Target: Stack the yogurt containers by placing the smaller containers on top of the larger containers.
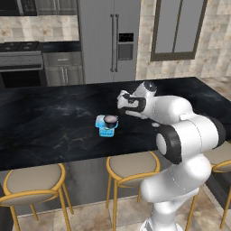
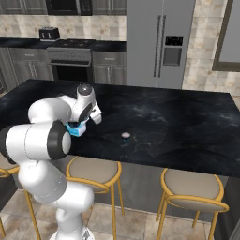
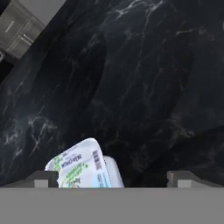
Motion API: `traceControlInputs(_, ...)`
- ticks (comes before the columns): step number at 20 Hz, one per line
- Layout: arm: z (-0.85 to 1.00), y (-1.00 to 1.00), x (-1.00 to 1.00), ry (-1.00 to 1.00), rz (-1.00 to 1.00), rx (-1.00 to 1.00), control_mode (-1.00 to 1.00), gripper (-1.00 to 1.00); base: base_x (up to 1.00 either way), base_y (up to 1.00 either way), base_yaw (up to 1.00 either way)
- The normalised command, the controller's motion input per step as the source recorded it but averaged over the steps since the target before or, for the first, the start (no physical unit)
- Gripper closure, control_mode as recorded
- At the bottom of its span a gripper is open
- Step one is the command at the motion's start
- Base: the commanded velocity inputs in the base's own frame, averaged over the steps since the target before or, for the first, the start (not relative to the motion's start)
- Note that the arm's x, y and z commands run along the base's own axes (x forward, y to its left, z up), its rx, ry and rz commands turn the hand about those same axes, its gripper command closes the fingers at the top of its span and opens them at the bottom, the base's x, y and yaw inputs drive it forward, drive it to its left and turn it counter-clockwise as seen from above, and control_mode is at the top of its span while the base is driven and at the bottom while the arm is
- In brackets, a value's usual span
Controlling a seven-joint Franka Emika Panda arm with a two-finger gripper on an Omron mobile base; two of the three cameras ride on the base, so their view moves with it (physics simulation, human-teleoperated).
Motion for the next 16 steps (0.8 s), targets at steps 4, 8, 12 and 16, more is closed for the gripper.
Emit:
traceControlInputs(4, 0.23, -0.55, 0.00, 0.18, -0.16, -0.02, -1.00, -1.00, 0.00, 0.00, 0.00)
traceControlInputs(8, 0.13, -0.63, 0.00, 0.17, -0.14, 0.00, -1.00, -1.00, 0.00, 0.00, 0.00)
traceControlInputs(12, 0.05, -0.69, 0.00, 0.15, -0.12, 0.00, -1.00, -1.00, 0.00, 0.00, 0.00)
traceControlInputs(16, 0.00, -0.63, 0.00, 0.08, -0.06, 0.00, -1.00, -1.00, 0.00, 0.00, 0.00)
